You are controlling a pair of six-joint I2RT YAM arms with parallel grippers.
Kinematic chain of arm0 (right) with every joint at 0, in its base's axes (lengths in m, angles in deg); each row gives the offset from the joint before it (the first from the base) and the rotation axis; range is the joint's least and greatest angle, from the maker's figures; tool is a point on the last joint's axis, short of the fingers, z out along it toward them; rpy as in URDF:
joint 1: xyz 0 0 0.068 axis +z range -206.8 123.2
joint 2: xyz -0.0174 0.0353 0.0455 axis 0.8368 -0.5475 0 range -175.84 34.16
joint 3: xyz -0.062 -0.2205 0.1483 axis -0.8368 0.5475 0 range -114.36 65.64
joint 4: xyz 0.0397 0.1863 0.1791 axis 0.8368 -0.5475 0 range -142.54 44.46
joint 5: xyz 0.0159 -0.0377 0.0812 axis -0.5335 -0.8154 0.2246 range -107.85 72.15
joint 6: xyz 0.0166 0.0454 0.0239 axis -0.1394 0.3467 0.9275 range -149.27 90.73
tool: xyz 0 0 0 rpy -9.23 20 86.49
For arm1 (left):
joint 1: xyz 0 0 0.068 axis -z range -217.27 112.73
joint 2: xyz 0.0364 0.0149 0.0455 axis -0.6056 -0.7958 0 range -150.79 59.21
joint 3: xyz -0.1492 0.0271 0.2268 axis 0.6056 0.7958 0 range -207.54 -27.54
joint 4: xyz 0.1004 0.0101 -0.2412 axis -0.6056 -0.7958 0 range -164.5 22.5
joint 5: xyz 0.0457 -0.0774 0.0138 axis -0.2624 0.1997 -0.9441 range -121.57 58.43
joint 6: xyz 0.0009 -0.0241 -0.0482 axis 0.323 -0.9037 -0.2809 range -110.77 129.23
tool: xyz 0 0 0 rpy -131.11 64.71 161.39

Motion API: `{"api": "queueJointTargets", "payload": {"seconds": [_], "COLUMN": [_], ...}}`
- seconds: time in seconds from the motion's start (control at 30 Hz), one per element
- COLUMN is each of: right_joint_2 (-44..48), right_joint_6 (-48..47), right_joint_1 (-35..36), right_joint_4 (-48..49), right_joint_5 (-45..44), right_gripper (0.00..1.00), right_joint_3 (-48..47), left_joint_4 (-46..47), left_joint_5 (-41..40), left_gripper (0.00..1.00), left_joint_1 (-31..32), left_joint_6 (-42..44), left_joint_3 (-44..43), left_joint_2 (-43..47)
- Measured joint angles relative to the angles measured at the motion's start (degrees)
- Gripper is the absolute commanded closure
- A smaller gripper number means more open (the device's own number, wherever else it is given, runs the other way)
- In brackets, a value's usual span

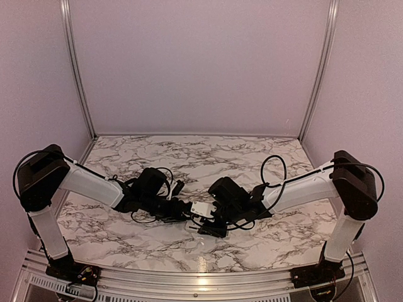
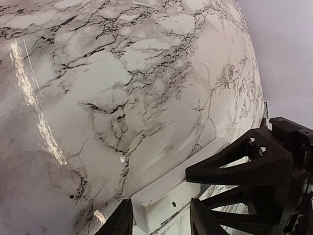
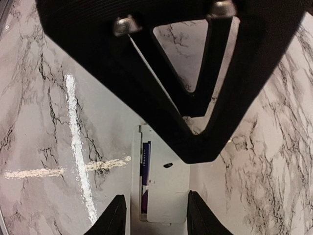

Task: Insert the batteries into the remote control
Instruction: Load the battery cover onto the remote control without the battery cover.

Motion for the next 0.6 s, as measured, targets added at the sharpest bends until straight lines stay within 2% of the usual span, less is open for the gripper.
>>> {"api": "queueJointTargets", "payload": {"seconds": [0.33, 0.6], "right_joint_2": [0.0, 0.0], "right_joint_6": [-0.2, -0.1], "right_joint_1": [0.0, 0.0], "right_joint_4": [0.2, 0.2], "right_joint_5": [-0.3, -0.3], "right_gripper": [0.64, 0.66], "right_joint_3": [0.0, 0.0], "left_joint_4": [-1.7, -4.2], "left_joint_5": [-0.8, -2.9], "left_gripper": [0.67, 0.84], "left_joint_1": [1.0, 1.6], "left_joint_6": [0.7, 1.4], "left_joint_3": [-1.5, -1.9], "left_joint_2": [-0.7, -0.8]}}
